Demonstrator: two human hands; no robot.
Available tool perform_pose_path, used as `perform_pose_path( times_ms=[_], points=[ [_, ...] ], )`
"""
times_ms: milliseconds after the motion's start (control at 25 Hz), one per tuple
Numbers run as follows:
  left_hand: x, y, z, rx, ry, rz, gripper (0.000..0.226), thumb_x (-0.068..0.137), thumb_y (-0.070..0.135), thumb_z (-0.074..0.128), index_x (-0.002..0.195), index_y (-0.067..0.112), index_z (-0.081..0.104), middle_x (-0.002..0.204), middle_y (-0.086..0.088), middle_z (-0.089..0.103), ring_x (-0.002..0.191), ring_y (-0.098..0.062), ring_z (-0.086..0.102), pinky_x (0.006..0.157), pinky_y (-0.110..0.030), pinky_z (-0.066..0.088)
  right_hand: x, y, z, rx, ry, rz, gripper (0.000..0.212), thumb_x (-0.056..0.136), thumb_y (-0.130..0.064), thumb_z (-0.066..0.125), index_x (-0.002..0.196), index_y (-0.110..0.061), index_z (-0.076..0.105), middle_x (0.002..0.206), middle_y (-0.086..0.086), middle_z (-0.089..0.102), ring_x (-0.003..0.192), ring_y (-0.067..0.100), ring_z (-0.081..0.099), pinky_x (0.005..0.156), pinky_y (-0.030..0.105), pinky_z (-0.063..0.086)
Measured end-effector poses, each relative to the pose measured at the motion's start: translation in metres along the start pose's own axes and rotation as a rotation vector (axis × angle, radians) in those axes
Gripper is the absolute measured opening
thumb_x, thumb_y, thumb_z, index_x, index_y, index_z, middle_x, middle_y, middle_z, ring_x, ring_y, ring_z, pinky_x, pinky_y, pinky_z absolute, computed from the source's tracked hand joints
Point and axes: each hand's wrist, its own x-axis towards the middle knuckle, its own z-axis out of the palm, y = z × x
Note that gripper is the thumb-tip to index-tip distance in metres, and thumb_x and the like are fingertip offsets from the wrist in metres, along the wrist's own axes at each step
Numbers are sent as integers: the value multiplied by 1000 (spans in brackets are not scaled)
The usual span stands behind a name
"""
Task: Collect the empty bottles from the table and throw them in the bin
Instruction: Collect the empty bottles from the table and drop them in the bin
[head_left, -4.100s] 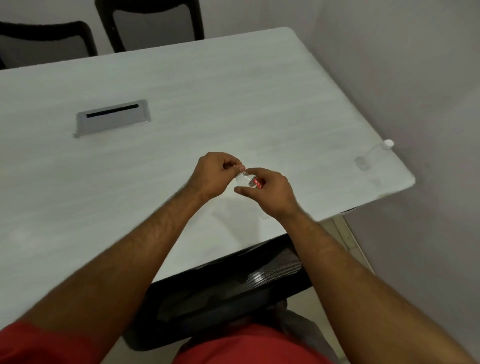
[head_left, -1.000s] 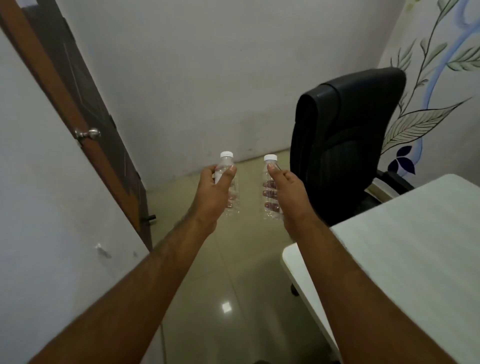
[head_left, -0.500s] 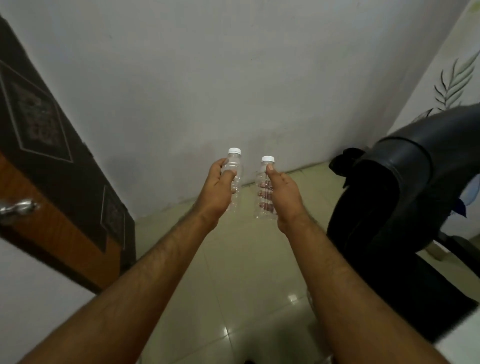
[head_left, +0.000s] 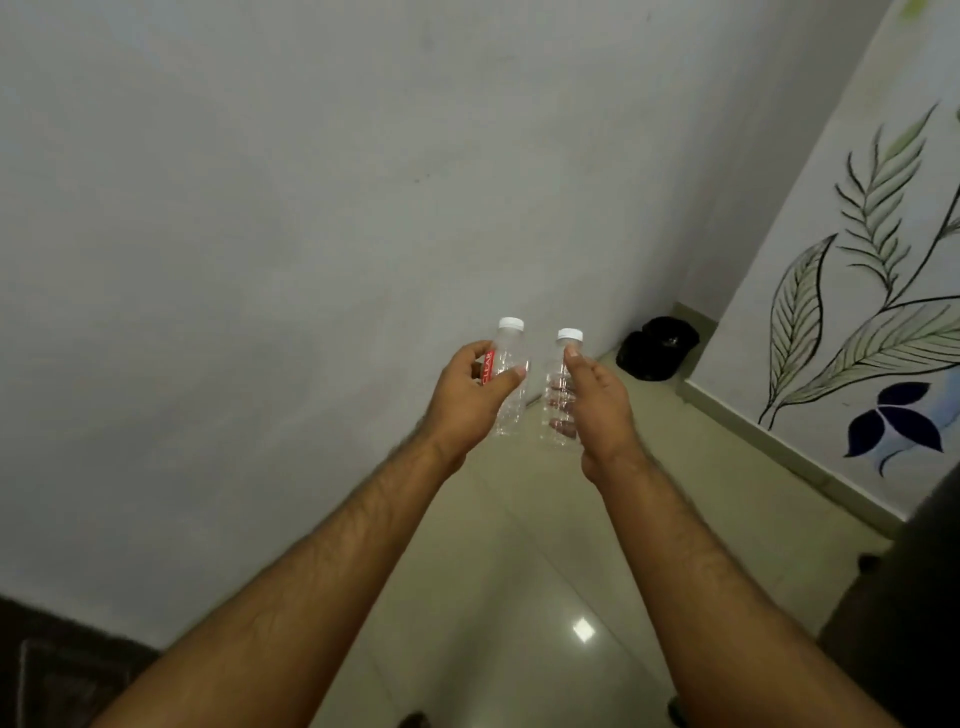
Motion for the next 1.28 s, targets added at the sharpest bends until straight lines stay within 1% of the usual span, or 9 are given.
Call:
perform_pose_path(
  times_ms=[120,280,360,480,720,920,1040,1160,1280],
  points=[
    [103,13,17,32,-106,-17,46,88,29,70,130,24,51,104,7,60,87,-8,61,64,-21,48,90,-15,4,-11,140,-30,31,92,-48,63,95,-17,61,79,2,58,60,12,52,46,21,42],
    [227,11,72,50,-195,-30,49,86,25,71,131,23,50,111,-2,61,90,-12,63,64,-25,53,214,-24,-25,-32,266,-15,41,94,-46,60,110,-8,63,85,5,62,66,14,57,47,21,45],
    [295,1,114,35,-233,-60,49,86,21,71,130,20,51,107,-4,62,87,-12,64,61,-25,56,288,-26,-50,-13,271,-16,37,96,-43,59,109,-9,63,82,4,61,65,15,56,47,22,45],
    [388,-7,188,63,-267,-123,45,87,17,71,128,18,52,95,3,63,81,-6,63,56,-16,50,396,-32,-98,-42,295,31,38,93,-43,60,110,-9,63,83,2,59,66,14,53,51,24,43],
    [537,-2,316,172,-331,-172,45,83,13,71,124,17,54,99,-5,60,83,-16,61,74,-32,55,552,-73,-178,-77,396,129,42,90,-41,60,118,-10,65,91,4,62,71,15,55,59,28,43],
    [641,-14,395,288,-354,-121,54,83,21,75,131,17,50,101,1,58,80,-5,56,74,-27,53,655,-81,-214,-38,472,188,43,90,-45,66,117,-12,58,98,7,66,78,18,59,61,30,48],
    [723,-34,447,328,-397,-111,55,85,23,74,133,15,49,106,1,56,78,0,54,62,-16,46,736,-78,-237,-35,536,199,42,89,-43,69,117,-12,58,103,7,65,85,19,60,66,31,47],
    [814,-66,508,344,-472,-124,54,86,20,73,134,14,49,115,-3,61,88,-11,59,65,-14,46,835,-72,-267,-54,609,181,40,90,-39,69,117,-11,59,108,5,63,94,18,59,67,25,44],
    [903,-94,570,397,-536,-184,51,83,14,75,130,13,53,113,-2,62,99,-18,61,77,-23,49,930,-72,-298,-90,697,244,35,91,-33,70,115,-11,57,99,1,60,84,12,57,61,20,41]
  ],
)
